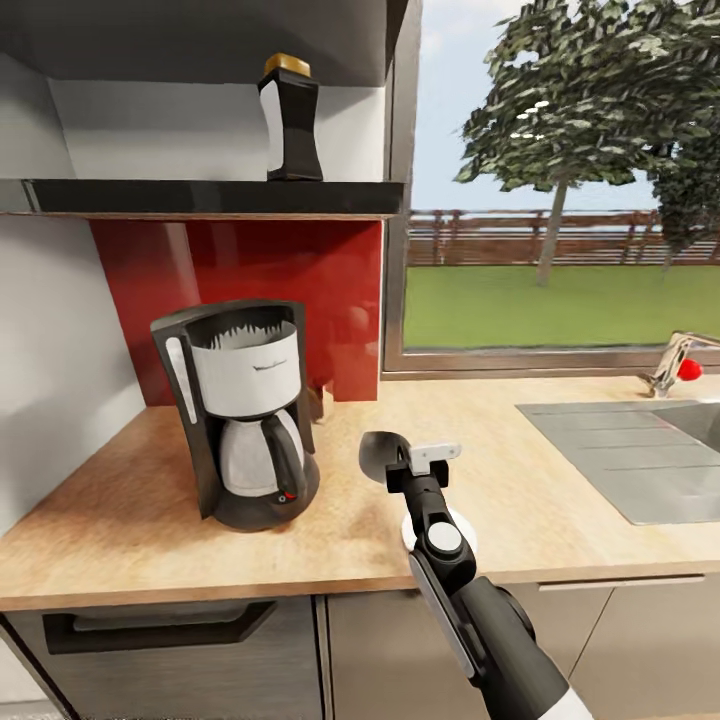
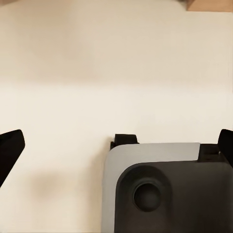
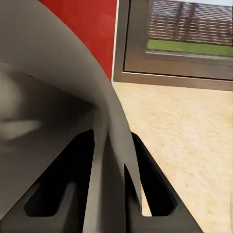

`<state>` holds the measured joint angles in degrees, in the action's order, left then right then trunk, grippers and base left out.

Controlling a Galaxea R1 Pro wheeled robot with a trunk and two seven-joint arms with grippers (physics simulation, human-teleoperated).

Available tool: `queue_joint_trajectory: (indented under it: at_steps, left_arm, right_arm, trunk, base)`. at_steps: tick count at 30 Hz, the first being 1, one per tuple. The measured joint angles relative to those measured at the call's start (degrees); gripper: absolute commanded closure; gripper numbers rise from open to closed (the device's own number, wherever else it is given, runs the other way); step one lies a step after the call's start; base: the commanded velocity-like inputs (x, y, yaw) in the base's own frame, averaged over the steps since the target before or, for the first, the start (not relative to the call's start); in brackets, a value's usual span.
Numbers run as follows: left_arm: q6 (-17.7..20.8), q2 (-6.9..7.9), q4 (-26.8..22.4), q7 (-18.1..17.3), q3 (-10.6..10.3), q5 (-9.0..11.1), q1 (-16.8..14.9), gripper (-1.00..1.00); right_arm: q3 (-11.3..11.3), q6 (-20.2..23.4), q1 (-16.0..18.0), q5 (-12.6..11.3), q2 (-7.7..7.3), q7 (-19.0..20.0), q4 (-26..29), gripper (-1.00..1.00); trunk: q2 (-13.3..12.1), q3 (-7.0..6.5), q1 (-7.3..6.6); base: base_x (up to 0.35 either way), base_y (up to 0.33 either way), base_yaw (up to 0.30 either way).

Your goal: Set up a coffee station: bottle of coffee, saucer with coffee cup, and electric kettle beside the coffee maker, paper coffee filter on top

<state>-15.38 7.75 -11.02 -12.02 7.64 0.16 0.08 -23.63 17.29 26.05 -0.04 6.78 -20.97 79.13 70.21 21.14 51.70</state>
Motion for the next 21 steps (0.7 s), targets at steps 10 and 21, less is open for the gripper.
queue_joint_trajectory:
  at_steps: [10, 21]
  left_arm:
    - [0.0, 0.0, 0.0, 0.0, 0.1, 0.0, 0.0, -1.0]
    - [0.0, 0.0, 0.0, 0.0, 3.1, 0.0, 0.0, -1.0]
  right_arm:
    - [0.0, 0.0, 0.0, 0.0, -0.01, 0.0, 0.0, 1.0]
    - [0.0, 0.0, 0.0, 0.0, -0.01, 0.0, 0.0, 1.0]
  trunk:
    - [0.0, 0.0, 0.0]
    - [-2.8, -1.26, -1.54]
  base:
    - [0.0, -0.021, 0.008]
    - [0.0, -0.001, 0.0]
